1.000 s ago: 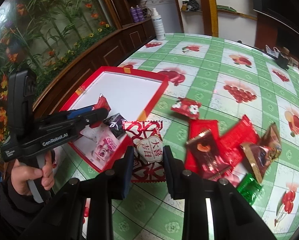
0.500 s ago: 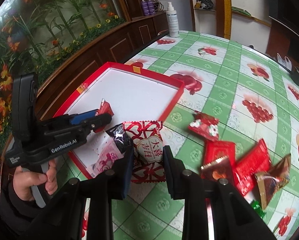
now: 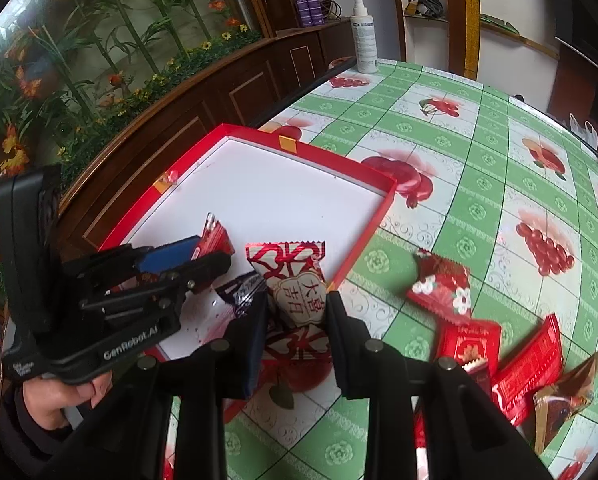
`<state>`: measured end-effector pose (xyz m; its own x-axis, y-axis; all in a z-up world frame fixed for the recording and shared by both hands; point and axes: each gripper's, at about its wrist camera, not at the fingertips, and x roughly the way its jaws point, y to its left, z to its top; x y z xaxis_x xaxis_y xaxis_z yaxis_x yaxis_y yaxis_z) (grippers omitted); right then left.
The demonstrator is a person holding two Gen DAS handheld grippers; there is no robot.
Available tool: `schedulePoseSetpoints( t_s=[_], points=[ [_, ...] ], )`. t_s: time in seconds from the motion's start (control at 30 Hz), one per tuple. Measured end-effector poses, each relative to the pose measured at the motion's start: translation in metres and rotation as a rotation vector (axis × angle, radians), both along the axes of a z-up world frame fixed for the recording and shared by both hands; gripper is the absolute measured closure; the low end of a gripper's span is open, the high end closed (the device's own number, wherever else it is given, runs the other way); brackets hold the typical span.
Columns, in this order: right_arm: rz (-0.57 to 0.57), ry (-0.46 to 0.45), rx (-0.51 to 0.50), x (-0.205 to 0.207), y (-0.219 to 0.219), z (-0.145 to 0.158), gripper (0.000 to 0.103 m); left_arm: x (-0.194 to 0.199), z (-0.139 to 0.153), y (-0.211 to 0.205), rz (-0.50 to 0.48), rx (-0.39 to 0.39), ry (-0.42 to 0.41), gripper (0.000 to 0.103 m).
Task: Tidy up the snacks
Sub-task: 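Carry red flowered pack with left tool and red-and-white pack with right tool over tray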
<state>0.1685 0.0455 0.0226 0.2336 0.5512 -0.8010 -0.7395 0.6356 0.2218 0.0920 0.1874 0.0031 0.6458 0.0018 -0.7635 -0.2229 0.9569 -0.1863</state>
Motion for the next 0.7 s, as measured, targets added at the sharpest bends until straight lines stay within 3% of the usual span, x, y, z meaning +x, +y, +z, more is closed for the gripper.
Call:
schedulePoseSetpoints(
  t_s=[0.7],
  points=[
    [0.024,-0.001,-0.010,0.040,0.058,-0.031,0.072,0.001,-0.015,0.005,0.009,0.023,0.044,0.073]
  ],
)
